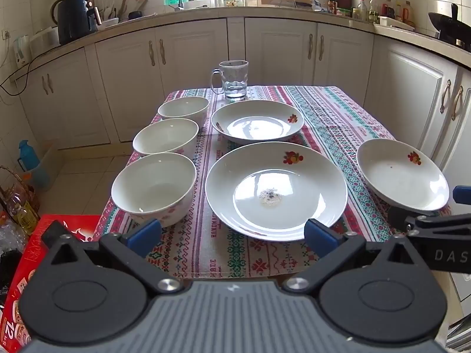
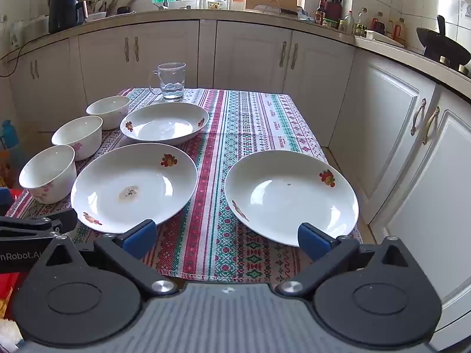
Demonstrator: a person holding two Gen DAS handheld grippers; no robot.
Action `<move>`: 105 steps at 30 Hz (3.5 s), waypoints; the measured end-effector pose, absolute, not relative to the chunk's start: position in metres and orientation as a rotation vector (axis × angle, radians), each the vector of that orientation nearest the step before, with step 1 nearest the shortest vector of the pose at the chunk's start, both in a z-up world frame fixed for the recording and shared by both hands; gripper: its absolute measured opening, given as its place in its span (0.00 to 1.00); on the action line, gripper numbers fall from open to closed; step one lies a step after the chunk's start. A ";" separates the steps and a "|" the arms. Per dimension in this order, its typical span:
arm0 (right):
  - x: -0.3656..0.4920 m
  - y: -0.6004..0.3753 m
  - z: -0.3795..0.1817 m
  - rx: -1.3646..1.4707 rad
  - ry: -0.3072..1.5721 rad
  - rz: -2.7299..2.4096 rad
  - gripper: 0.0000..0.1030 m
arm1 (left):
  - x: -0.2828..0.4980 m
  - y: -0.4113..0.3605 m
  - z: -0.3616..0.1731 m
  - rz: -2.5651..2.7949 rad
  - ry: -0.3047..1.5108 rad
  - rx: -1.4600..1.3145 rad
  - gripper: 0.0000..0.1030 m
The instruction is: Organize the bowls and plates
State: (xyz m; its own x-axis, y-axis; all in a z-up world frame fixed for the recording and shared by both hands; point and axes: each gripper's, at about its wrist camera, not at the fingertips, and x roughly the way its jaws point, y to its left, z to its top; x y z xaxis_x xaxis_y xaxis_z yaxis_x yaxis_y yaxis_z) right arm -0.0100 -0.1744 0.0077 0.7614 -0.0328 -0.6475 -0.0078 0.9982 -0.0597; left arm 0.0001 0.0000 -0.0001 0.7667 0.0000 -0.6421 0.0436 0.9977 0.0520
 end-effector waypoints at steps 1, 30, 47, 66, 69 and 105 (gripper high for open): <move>-0.010 -0.175 0.008 -0.059 0.704 -0.015 1.00 | 0.000 0.000 0.000 -0.024 0.699 0.065 1.00; -0.013 -0.172 0.011 -0.065 0.691 -0.010 1.00 | -0.003 0.003 0.002 -0.022 0.684 0.053 0.99; -0.013 -0.172 0.012 -0.066 0.688 -0.011 1.00 | -0.003 0.002 0.003 -0.020 0.679 0.052 0.99; -0.013 -0.172 0.013 -0.069 0.685 -0.011 1.00 | -0.004 0.002 0.005 -0.018 0.675 0.052 0.99; -0.014 -0.172 0.013 -0.068 0.684 -0.011 1.00 | -0.004 0.002 0.005 -0.018 0.676 0.052 0.99; -0.010 -0.179 0.015 -0.068 0.664 -0.011 1.00 | 0.004 0.005 0.011 -0.099 0.636 -0.013 0.99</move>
